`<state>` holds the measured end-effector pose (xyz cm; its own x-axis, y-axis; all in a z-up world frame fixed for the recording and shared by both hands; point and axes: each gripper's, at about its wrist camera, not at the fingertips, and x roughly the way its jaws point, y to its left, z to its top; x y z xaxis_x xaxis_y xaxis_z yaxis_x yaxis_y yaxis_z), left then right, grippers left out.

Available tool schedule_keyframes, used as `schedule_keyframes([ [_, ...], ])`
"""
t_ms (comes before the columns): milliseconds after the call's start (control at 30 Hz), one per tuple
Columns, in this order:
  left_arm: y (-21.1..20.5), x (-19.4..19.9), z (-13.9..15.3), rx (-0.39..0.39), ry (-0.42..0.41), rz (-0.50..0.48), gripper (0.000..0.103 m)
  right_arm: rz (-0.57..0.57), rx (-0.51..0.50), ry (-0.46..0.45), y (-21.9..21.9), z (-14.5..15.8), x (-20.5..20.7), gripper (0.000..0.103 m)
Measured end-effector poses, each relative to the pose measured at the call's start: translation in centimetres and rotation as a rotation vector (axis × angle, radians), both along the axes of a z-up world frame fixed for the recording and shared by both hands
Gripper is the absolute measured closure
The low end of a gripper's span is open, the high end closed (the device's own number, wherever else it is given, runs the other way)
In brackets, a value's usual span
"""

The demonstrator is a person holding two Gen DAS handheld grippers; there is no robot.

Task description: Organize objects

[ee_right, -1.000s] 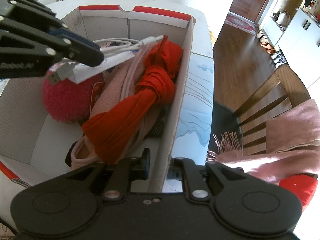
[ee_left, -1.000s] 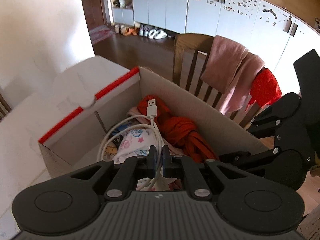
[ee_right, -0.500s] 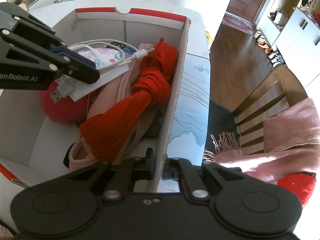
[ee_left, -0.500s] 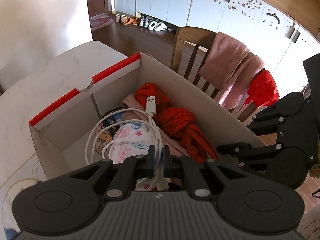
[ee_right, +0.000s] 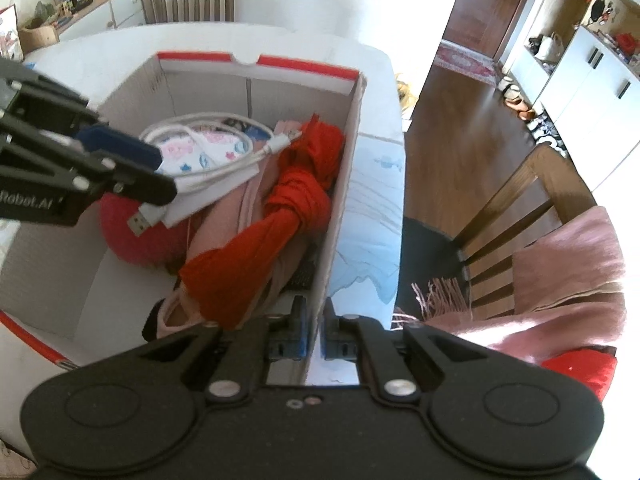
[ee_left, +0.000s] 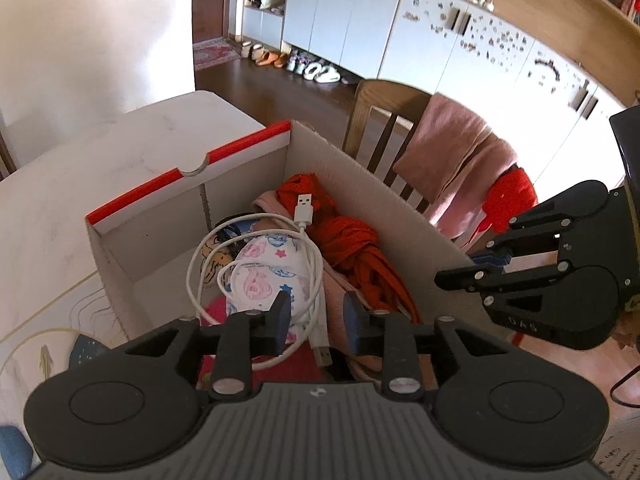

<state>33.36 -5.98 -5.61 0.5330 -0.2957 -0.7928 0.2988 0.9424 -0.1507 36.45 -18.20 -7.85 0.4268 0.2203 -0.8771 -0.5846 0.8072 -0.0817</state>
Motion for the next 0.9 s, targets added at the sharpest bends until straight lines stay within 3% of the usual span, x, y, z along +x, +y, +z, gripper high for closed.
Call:
schedule_keyframes([
  [267, 1.3, -2.6, 1.9, -0.051, -0.055, 0.051, 0.071, -0.017, 0.031, -0.057, -0.5, 2.4, -1.5, 0.094],
  [400, 1.8, -3.9, 2.6, -0.068, -0.089, 0.071, 0.047, -0.027, 0.052, -0.081, -0.6, 3.4, -2.2, 0.094],
  [567, 2.4, -5.5, 3.4, -0.09, -0.117, 0.086, 0.044, -0.032, 0.086, -0.112, -0.5, 4.6, -3.6, 0.091],
  [633, 2.6, -6.2, 3.6, -0.09, -0.132, 0.09, 0.039, -0.034, 0.105, -0.122, -0.5, 5.1, -4.2, 0.09],
  [900, 3.7, -9.1, 4.2, -0.112, -0.179, 0.119, 0.03, -0.053, 0.193, -0.169, -0.9, 6.6, -6.7, 0.069],
])
